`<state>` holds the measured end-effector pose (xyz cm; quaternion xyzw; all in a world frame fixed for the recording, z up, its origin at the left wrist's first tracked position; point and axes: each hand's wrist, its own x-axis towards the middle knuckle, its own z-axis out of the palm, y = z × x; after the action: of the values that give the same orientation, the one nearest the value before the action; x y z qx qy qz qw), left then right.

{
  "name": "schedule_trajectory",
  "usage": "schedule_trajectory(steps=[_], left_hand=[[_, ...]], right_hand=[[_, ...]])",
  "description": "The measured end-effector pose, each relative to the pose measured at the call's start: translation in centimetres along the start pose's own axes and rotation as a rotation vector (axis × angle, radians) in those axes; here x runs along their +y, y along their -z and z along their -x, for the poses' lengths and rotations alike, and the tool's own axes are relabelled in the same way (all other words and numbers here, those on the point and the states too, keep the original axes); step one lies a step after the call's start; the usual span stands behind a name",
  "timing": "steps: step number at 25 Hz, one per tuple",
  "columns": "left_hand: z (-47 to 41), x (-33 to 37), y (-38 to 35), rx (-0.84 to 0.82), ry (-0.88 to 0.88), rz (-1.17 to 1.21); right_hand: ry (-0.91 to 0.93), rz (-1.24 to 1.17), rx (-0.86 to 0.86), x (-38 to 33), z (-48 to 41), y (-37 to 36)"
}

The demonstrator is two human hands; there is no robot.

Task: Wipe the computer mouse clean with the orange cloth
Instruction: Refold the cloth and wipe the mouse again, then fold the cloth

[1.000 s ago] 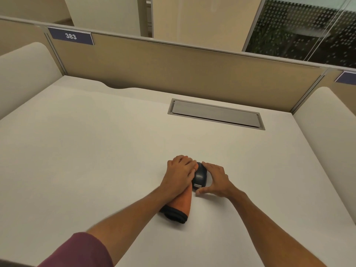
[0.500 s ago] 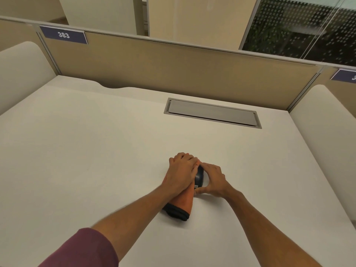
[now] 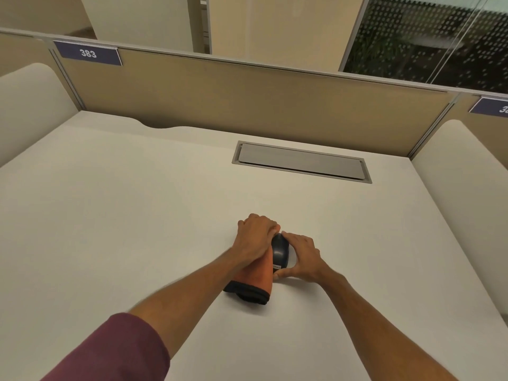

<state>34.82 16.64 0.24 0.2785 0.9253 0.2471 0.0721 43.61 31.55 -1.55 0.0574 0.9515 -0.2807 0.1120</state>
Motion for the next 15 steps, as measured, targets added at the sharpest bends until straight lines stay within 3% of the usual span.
schedule_trajectory(steps=[10, 15], left_hand=[[-2.4, 0.1, -0.5, -0.102, -0.039, -0.112], [-1.9, 0.1, 0.0, -0.057, -0.017, -0.066]], right_hand=[[-0.002, -0.003, 0.005, -0.2, 0.0, 0.1], [-0.022, 0.007, -0.004, 0.1, -0.1, 0.0]])
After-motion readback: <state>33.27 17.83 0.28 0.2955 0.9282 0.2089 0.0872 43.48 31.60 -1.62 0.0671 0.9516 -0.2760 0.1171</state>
